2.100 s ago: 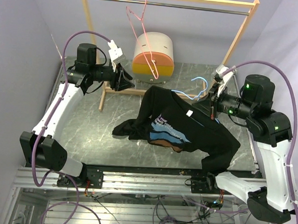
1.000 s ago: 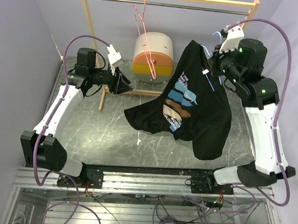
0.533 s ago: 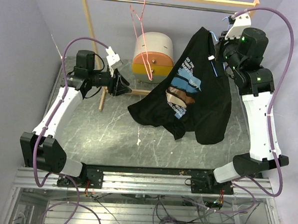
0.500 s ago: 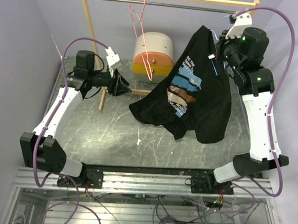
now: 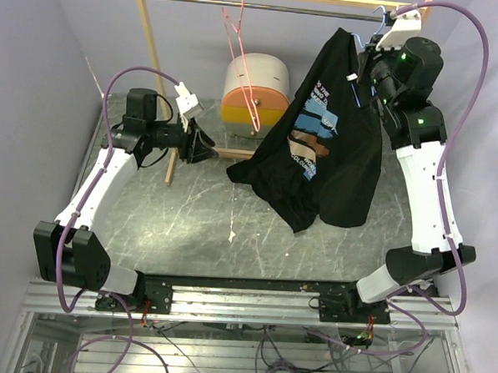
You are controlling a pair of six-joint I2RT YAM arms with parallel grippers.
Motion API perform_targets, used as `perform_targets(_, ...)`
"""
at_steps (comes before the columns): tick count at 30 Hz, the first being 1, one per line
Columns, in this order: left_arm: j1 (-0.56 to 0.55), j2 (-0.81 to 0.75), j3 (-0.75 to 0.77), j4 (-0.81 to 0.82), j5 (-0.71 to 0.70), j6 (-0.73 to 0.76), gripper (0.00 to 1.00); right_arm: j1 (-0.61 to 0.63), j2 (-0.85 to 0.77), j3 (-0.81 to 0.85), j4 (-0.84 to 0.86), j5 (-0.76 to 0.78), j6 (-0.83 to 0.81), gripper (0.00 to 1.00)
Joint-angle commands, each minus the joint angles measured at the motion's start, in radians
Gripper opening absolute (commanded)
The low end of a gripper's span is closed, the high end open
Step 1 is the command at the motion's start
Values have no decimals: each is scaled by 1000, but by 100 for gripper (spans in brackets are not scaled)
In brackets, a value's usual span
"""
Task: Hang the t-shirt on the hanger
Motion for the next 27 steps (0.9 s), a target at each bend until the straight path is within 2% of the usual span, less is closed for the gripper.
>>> perform_targets(1,14,-34,-17,39,48,6,55,-11,10,37,123,3,0,0)
perform_targets(10,17,-41,-37,55,53,1,55,-13,13,29,168,-3,11,0)
perform_targets(19,20,-41,-52,60,57,-1,55,-12,-55,-37,211,18,-7,0)
perform_targets(27,20,-25,-41,56,58,10,55,-12,-34,2,229,17,-15,0)
